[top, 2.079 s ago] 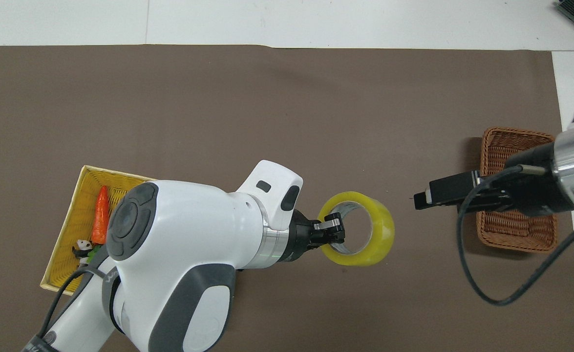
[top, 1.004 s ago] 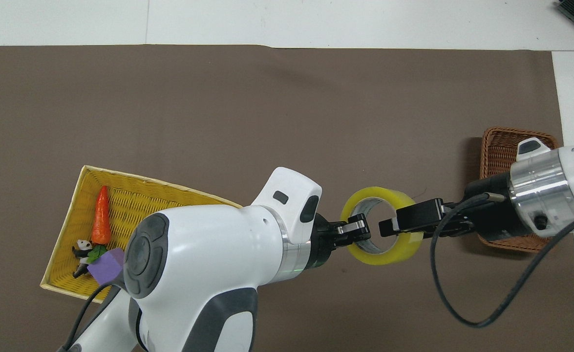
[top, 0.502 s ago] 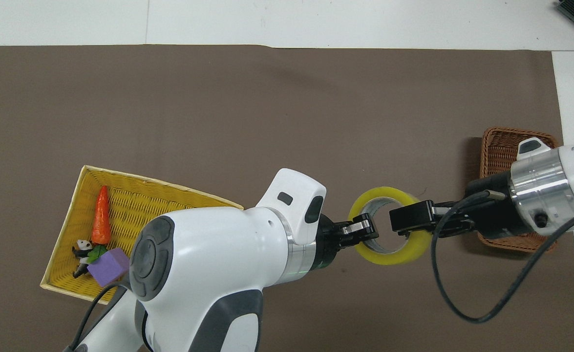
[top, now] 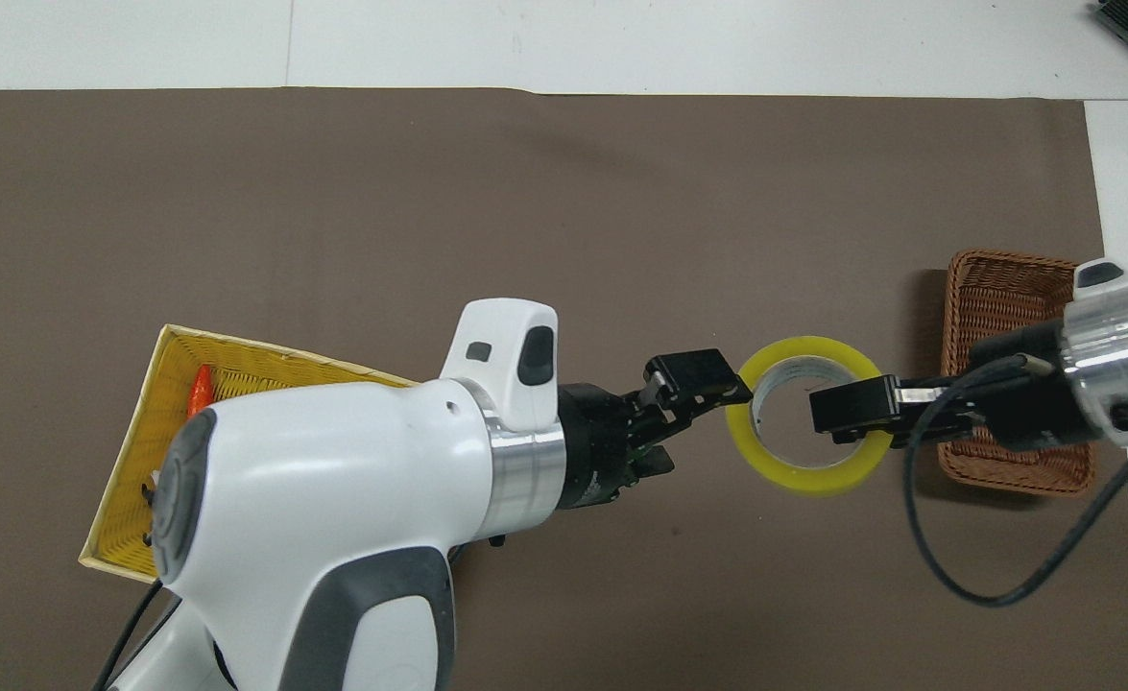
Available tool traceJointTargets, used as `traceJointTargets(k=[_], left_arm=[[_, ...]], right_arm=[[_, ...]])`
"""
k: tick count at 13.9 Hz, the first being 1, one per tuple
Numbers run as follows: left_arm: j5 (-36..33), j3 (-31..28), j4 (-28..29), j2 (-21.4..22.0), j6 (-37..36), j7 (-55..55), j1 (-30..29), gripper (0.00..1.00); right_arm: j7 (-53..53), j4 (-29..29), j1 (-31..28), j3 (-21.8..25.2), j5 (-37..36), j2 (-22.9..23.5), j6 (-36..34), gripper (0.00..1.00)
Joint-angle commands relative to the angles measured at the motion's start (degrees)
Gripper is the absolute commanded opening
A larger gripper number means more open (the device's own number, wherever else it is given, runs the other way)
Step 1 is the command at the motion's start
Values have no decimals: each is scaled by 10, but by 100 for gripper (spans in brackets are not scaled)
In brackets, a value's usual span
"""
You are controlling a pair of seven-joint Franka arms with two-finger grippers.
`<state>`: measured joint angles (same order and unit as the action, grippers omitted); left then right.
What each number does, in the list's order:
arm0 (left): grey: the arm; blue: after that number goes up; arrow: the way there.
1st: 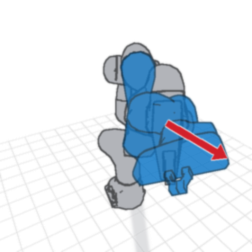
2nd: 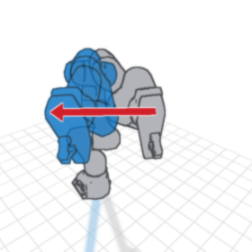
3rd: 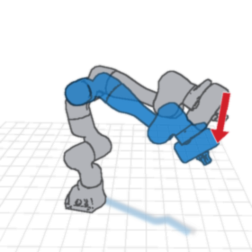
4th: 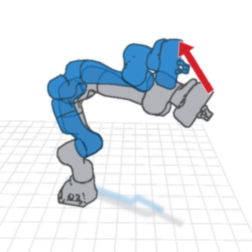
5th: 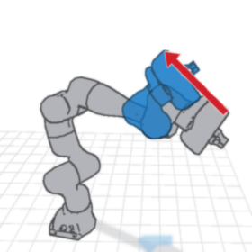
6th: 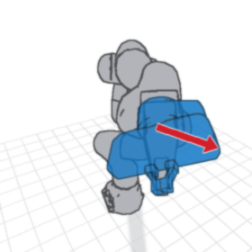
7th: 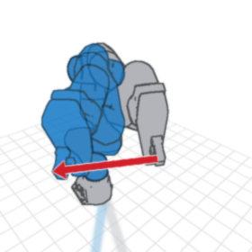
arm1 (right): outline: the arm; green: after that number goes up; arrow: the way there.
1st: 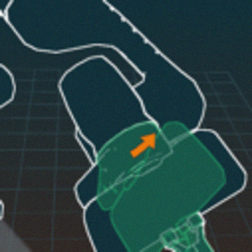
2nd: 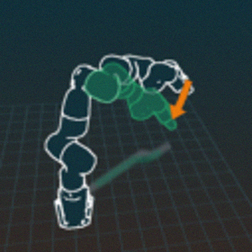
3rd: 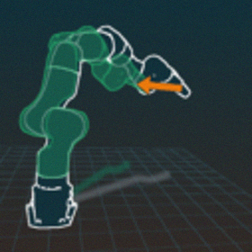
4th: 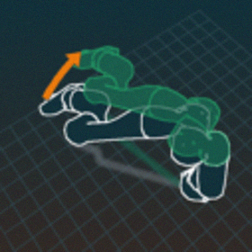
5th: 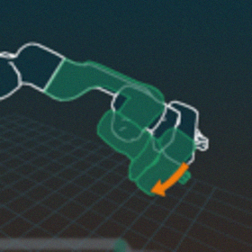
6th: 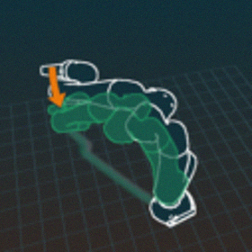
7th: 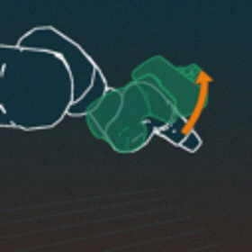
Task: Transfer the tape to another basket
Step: 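Lower the tape into the wicker basket while the left gripper withdraws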
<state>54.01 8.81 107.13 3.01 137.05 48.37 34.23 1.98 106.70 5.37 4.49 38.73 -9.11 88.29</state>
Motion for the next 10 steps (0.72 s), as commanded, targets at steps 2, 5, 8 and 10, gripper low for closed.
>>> traceJointTargets(k=[2,5,8,10], left_arm=[[53,6,6,6,38,6,-6,100],[-8,2,7,5,14,-26,-7,100],[-151,2,4,3,-76,-51,-49,100],[-247,1,5,5,-127,-80,-74,100]], right_arm=[[-89,0,-61,1,-46,-5,-22,0],[-163,7,-86,1,-228,-6,22,0],[-190,9,-143,3,-252,47,105,0],[-266,3,-191,3,-212,111,140,0]])
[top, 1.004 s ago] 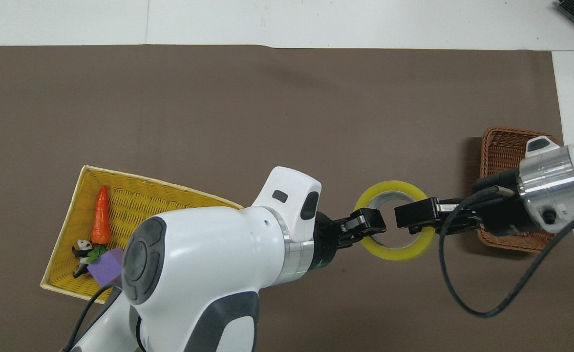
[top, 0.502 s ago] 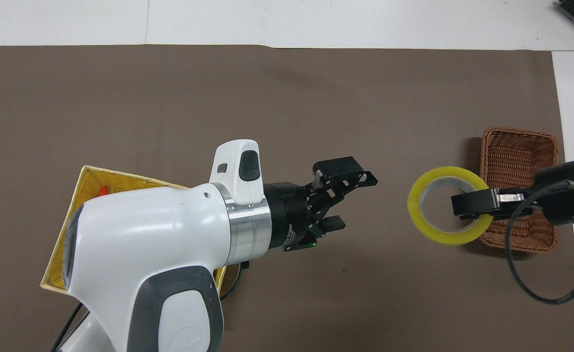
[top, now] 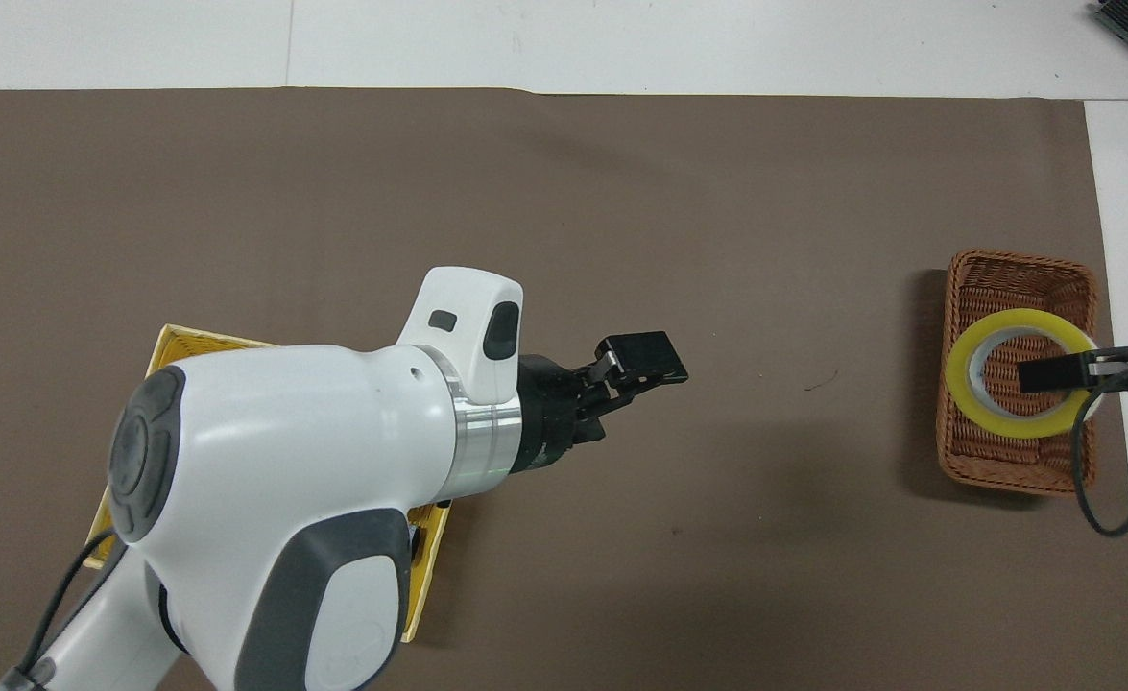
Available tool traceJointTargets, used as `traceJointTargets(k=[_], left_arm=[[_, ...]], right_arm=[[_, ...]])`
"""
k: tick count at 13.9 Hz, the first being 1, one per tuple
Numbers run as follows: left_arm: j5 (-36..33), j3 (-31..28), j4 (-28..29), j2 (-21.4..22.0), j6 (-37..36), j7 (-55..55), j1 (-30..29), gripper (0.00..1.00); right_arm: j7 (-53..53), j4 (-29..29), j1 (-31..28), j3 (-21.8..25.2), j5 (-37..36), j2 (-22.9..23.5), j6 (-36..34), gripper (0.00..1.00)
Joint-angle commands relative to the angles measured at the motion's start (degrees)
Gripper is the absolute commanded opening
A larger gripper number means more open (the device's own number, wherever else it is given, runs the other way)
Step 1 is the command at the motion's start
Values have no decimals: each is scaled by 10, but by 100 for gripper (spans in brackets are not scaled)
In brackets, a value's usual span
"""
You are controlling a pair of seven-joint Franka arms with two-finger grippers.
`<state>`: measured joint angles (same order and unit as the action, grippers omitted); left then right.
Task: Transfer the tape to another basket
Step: 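Lower the tape into the wicker basket while the left gripper withdraws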
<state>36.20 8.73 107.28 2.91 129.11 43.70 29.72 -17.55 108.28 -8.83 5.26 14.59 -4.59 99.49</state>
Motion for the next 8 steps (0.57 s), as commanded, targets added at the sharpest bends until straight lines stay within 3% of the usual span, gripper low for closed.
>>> traceJointTargets(k=[1,5,8], left_arm=[[-103,1,3,6,-66,-55,-49,100],[-133,1,2,-1,-108,-180,-150,100],[-223,1,-4,-3,-155,-279,-207,100]], right_arm=[[-113,-13,-70,-5,44,94,51,0],[-175,-12,-119,-5,96,162,85,0],[-187,-13,-130,-5,121,179,98,0]])
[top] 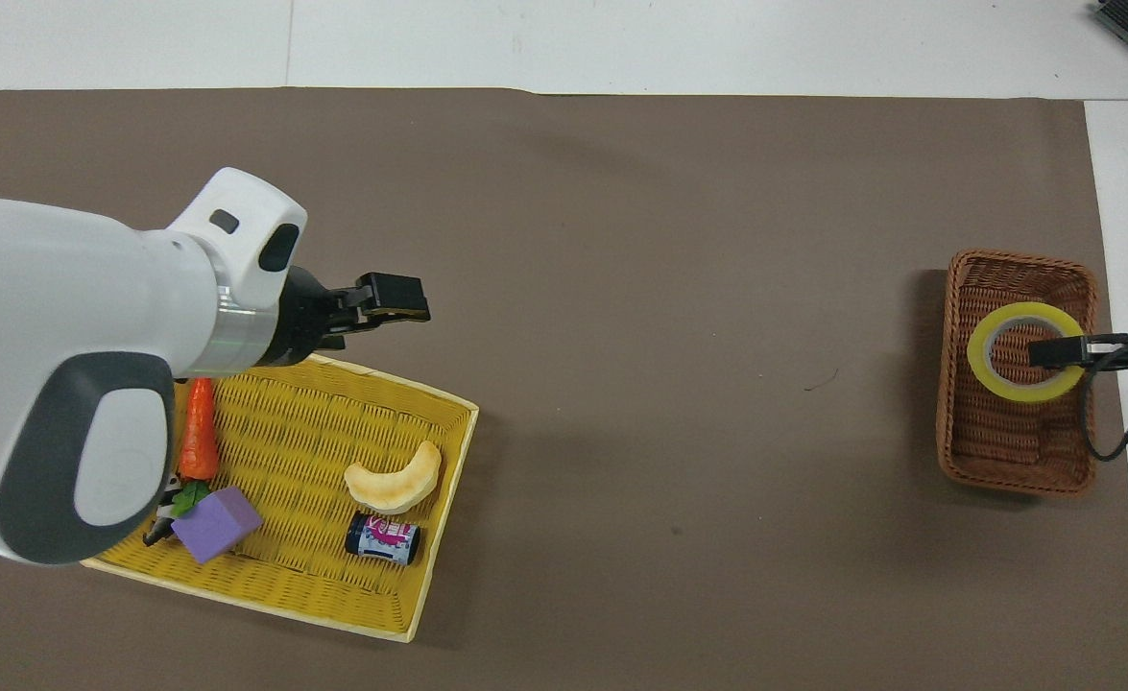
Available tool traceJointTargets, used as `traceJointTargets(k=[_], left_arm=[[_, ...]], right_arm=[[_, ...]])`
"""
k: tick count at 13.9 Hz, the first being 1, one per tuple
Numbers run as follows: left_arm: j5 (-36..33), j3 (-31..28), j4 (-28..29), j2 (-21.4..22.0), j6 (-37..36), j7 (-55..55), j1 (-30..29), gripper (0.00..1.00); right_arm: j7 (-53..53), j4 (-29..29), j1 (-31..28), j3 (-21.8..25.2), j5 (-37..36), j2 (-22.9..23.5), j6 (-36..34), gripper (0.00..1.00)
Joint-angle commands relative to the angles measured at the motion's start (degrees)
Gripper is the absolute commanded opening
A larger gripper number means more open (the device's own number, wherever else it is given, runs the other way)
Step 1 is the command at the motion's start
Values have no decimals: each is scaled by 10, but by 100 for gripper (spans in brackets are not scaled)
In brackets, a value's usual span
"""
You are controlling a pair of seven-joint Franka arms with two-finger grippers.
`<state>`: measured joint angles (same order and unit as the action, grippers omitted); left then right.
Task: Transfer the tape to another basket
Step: 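Lower the tape into the wicker basket while the left gripper withdraws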
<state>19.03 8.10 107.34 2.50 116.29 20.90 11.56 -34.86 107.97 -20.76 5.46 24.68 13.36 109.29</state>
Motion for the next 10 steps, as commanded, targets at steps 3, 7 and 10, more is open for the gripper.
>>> traceJointTargets(k=[3,7,10], left_arm=[[-115,8,-10,0,-56,-153,-69,100],[-180,7,-82,-27,-178,-241,-130,100],[-187,6,-150,-36,-266,-253,-144,100]], right_arm=[[-69,-9,-32,-8,21,28,2,1],[-99,-1,-33,-7,22,29,1,17],[-114,0,-42,-8,34,48,3,29]])
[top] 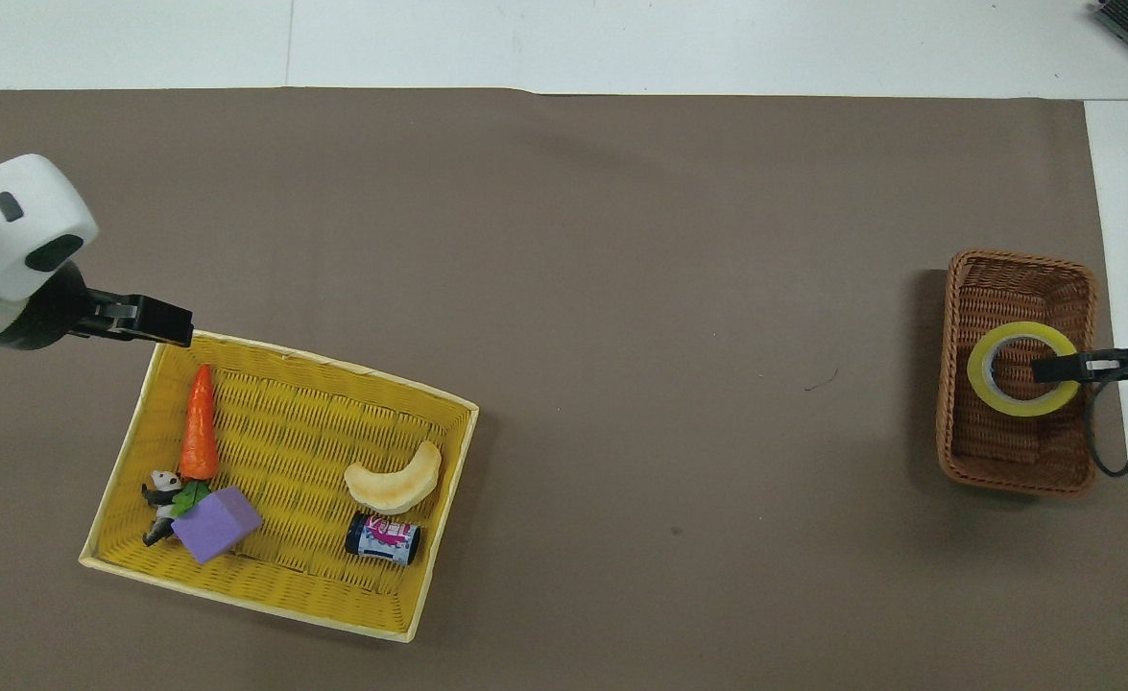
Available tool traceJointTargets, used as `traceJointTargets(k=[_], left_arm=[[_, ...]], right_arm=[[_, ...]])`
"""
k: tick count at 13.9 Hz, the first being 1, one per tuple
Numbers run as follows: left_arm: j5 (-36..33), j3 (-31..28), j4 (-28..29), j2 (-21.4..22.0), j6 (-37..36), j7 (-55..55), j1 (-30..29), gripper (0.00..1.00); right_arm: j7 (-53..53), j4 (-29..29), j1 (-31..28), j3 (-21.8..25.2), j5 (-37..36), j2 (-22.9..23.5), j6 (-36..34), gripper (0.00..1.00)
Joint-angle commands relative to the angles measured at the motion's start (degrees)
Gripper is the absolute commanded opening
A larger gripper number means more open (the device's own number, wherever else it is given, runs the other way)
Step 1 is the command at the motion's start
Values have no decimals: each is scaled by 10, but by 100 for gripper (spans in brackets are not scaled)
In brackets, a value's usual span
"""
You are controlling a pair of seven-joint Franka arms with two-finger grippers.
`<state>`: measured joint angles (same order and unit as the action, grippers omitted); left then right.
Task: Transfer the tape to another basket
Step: 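Open the right gripper to release the tape and lift away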
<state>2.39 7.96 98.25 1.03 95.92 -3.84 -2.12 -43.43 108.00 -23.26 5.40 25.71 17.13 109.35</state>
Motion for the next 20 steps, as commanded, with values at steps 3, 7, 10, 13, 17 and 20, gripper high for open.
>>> traceJointTargets(k=[3,7,10,13,17,20], left_arm=[[-42,7,-96,-23,-111,-6,-7,100],[-39,6,-121,-18,-125,-6,-6,100],[-39,7,-109,-11,-122,-1,-7,100],[-39,7,-111,9,-123,0,-10,100],[-39,6,-111,11,-123,-1,-17,100],[-39,6,-111,11,-123,0,-17,100]], right_arm=[[-46,0,-20,-7,40,15,0,87],[-43,-28,-39,-7,150,15,-26,100],[-20,-80,-26,-8,144,9,-13,100],[75,-138,5,-8,96,7,-12,100],[124,-170,40,-11,2,-22,2,100],[252,-169,101,-12,-131,-67,-4,100]])
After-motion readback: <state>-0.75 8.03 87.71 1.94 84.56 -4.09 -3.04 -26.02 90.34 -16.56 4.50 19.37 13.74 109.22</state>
